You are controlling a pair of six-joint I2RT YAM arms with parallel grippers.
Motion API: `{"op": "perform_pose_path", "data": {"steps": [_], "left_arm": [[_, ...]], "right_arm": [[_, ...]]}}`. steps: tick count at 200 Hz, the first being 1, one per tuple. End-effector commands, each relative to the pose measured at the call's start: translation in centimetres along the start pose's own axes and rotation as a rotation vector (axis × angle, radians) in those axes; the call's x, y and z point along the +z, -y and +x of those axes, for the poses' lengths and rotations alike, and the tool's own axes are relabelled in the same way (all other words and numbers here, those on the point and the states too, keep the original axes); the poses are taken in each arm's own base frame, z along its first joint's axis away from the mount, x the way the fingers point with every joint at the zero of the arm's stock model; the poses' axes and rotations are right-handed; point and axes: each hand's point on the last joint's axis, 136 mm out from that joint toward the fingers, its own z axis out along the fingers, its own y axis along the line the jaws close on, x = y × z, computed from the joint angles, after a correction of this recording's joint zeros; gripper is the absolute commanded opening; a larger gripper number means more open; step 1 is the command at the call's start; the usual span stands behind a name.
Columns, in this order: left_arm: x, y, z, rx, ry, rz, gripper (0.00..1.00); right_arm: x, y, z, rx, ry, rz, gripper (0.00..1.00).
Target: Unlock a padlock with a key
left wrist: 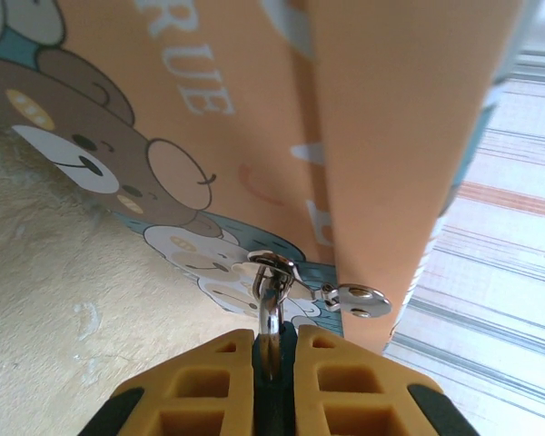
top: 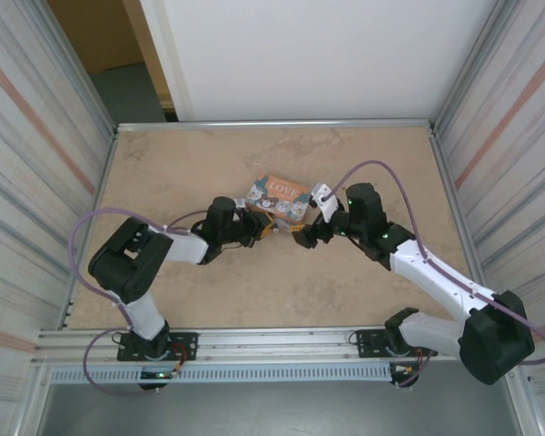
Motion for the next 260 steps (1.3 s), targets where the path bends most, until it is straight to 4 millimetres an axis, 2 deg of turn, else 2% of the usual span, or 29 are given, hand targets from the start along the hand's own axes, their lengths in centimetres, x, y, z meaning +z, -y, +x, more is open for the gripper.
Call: {"op": "perform_pose_path", "data": {"steps": [1, 51, 83, 144, 180, 260], "left_arm": [[-0.7, 3.4, -0.1, 0.063, 0.002, 0.05, 0.0], [-1.2, 3.4, 0.1, 0.052, 0.004, -0.011, 0.0], [-1.5, 3.2, 0.1, 0.035, 0.001, -0.055, 0.0], [-2.1, 3.4, 0.1, 0.027, 0.008, -0.118, 0.0], [-2.1, 3.6, 0.2, 0.026, 0.007, -0.117, 0.0], [-1.8, 3.5, 0.4, 0.019, -0.012, -0.109, 0.0]], "right_arm": [[-0.1, 0.1, 0.7, -0.196, -0.052, 0.072, 0.93], [1.9, -0.8, 1.6, -0.401, -0.131, 0.167, 0.85], [3.3, -1.6, 2.0, -0.48, -0.119, 0.207, 0.77], [5.9, -3.1, 3.5, -0.522, -0.086, 0.241, 0.57], [7.4, -3.7, 4.1, -0.492, -0.071, 0.244, 0.51], [9.7, -3.1, 5.2, -0.477, -0.092, 0.296, 0.34]]}}
